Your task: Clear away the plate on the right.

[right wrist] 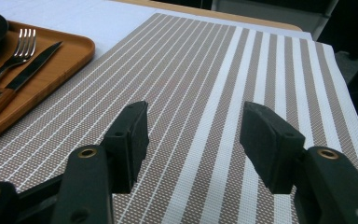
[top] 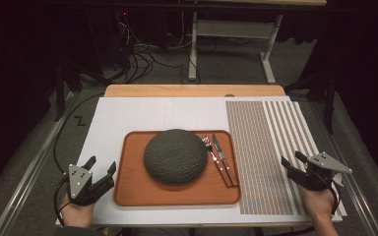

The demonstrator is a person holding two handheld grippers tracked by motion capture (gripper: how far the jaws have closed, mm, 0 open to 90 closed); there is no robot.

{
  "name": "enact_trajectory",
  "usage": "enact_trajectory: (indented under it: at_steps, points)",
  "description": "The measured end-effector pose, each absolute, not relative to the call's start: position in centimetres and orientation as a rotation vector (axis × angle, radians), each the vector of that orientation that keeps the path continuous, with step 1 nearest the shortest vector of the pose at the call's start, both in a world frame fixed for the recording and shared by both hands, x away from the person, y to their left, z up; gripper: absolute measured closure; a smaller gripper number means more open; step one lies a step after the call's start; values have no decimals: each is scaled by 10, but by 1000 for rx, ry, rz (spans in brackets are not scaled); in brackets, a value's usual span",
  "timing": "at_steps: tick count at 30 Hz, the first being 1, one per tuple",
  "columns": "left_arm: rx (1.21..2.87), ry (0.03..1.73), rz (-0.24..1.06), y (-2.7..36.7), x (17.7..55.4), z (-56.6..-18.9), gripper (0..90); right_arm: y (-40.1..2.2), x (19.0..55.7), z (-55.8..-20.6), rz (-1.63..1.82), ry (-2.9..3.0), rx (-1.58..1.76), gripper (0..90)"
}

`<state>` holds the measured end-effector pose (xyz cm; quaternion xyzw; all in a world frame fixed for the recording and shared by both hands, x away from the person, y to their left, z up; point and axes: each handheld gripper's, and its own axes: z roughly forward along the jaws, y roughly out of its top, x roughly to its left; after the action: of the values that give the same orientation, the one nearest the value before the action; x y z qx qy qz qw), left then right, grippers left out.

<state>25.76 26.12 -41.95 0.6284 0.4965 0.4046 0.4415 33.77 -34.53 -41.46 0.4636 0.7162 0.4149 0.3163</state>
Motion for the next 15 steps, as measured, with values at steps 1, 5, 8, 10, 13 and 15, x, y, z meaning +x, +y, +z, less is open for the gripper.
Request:
enact_trajectory:
  at_steps: [1, 5, 8, 10, 13, 15]
  points:
    - [1560, 1232, 1005, 261, 258, -419, 333, -347, 338, -415, 1095, 1881, 1229, 433]
    - [1562, 1233, 1004, 261, 258, -420, 333, -351, 338, -416, 1112, 1866, 1252, 428]
    - [1561, 1233, 1004, 261, 258, -420, 332, -354, 337, -417, 1119, 1853, 1257, 422]
    - [1561, 1232, 1006, 262, 258, -420, 333, -357, 335, -418, 1126, 1846, 1256, 418]
    - [1558, 1236, 1005, 262, 258, -420, 333, -362, 332, -418, 1140, 1830, 1260, 416]
    - [1558, 1237, 1007, 263, 258, -420, 333, -365, 330, -418, 1147, 1820, 1265, 413]
